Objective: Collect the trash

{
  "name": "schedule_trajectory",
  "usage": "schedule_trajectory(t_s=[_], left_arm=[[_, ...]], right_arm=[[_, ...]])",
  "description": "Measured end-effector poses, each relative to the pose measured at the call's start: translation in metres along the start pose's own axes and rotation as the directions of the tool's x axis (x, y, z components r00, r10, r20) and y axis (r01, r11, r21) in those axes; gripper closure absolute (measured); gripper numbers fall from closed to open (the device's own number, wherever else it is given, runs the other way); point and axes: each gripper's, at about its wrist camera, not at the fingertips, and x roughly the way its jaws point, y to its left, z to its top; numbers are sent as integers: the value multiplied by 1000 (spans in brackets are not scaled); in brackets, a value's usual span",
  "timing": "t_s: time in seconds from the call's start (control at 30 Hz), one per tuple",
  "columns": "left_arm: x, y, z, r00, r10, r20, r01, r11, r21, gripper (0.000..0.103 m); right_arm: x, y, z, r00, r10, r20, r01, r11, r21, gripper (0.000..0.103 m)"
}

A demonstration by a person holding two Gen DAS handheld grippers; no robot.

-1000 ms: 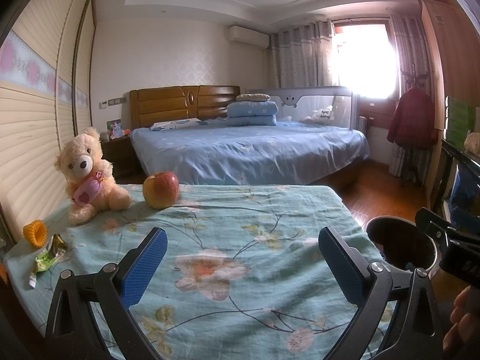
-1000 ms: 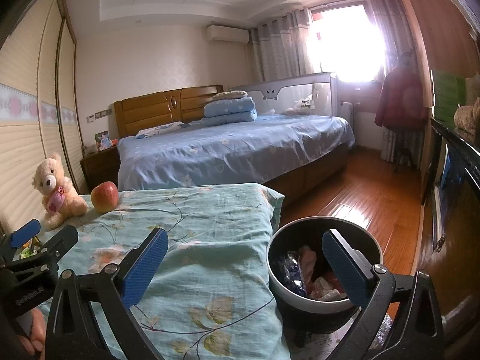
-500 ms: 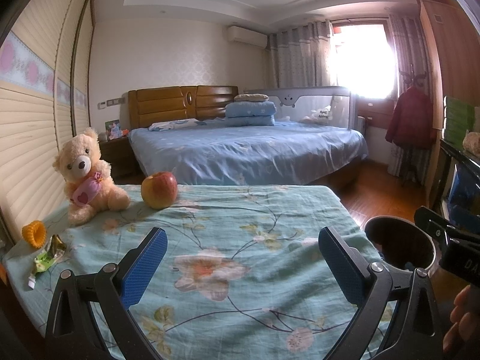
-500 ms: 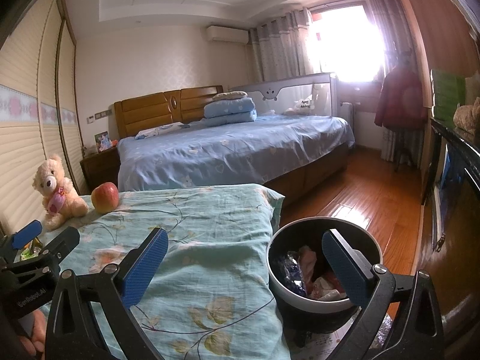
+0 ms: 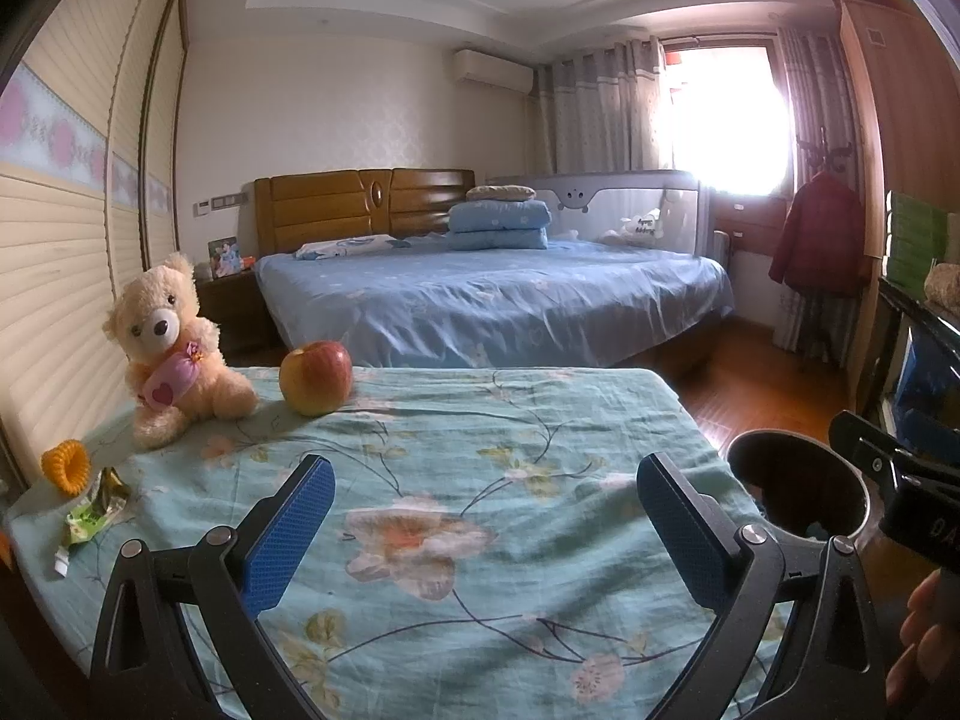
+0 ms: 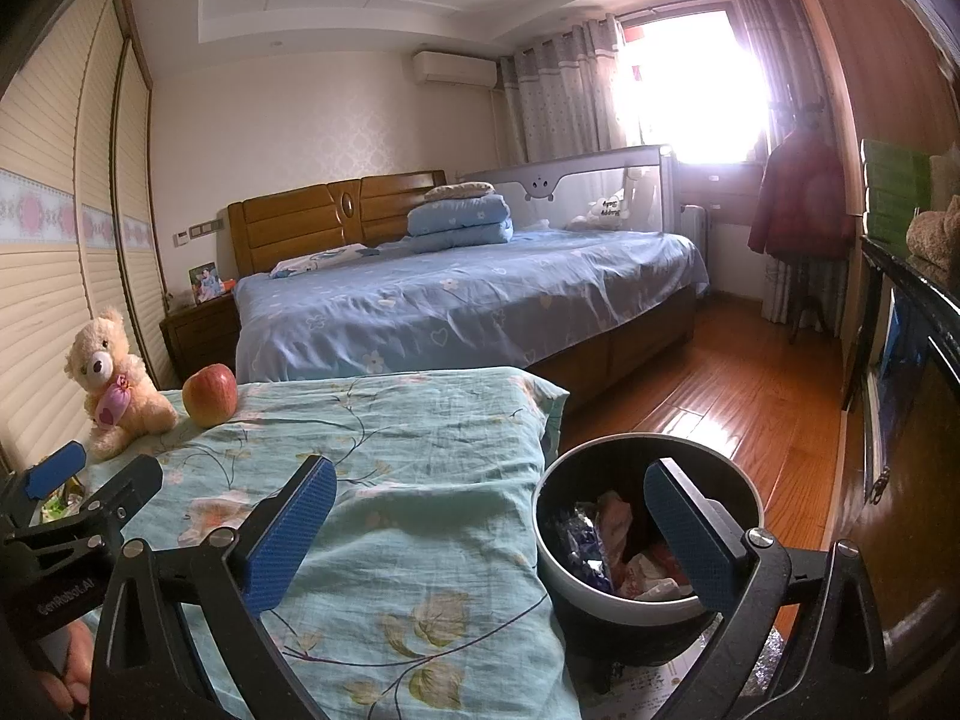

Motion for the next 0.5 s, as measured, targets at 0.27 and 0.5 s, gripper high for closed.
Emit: schedule_trajectory(t_s=[0.27,0.5], left_arm=[[0,0,0,1000,0,0,0,1000,1,1],[0,0,0,1000,0,-1,0,1000,0,1]], right_arm=[[0,0,0,1000,1,0,-1,1000,1,0],[0,0,0,1000,0,1,0,1000,0,0]])
